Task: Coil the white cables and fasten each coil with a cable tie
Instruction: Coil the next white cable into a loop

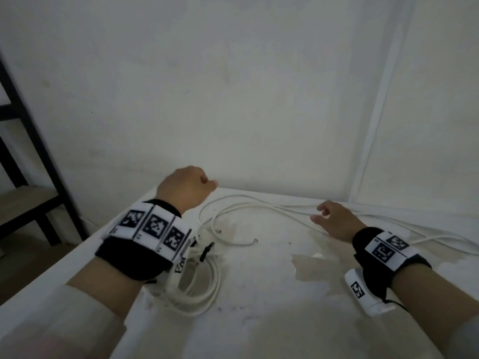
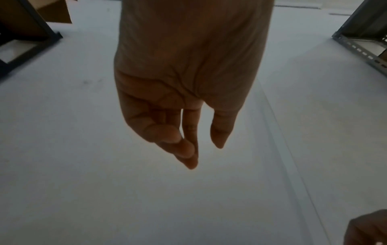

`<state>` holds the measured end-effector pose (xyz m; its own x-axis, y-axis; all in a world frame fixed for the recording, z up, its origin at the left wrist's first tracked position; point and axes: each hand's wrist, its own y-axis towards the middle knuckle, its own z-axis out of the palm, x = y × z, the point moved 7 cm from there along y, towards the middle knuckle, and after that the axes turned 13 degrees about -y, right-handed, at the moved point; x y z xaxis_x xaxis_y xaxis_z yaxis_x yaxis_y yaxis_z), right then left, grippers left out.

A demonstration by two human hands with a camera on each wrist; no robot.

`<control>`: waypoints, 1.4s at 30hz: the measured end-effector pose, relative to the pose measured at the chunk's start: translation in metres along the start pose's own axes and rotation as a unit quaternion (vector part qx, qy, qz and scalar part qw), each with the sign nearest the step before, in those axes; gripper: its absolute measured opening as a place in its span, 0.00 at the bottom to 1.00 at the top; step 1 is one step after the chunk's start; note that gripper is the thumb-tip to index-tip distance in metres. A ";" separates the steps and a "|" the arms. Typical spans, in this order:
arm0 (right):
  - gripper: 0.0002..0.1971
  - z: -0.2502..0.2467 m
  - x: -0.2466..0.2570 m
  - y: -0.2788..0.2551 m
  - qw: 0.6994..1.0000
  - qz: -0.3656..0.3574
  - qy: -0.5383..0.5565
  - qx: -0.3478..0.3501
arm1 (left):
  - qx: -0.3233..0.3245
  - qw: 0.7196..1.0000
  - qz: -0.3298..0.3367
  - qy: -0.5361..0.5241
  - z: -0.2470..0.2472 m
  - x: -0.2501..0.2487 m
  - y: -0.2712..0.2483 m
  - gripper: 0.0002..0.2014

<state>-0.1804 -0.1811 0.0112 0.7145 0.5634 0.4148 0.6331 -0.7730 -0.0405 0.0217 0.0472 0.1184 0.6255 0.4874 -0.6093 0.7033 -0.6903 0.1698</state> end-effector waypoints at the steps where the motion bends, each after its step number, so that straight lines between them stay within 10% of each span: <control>1: 0.22 -0.001 -0.002 0.006 1.000 0.002 -0.011 0.002 | 0.015 1.000 0.002 0.011 0.010 -0.005 0.006 0.18; 13: 0.34 0.049 -0.012 0.048 0.975 -0.011 -0.173 0.141 | 0.144 0.985 -0.069 0.063 0.133 -0.008 0.082 0.18; 18: 0.13 0.051 -0.002 0.042 0.965 -0.034 -0.201 0.163 | 0.181 0.978 -0.066 0.076 0.174 -0.011 0.081 0.20; 23: 0.13 0.008 0.012 0.028 0.994 -0.083 -0.069 0.024 | 0.217 0.975 -0.048 0.031 0.205 -0.025 0.077 0.31; 28: 0.12 -0.050 0.008 0.005 0.988 -0.104 -0.008 -0.114 | 0.132 0.991 0.034 -0.003 0.207 -0.050 0.079 0.18; 42: 0.10 -0.142 -0.066 -0.033 0.945 0.053 0.016 -0.324 | 0.051 0.995 0.079 -0.015 0.198 -0.065 0.086 0.08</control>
<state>-0.2903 -0.2342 0.1142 0.7475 0.4726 0.4668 0.2371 -0.8462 0.4771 -0.0249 -0.1499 0.0188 0.7143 0.3523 -0.6047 0.5576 -0.8086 0.1876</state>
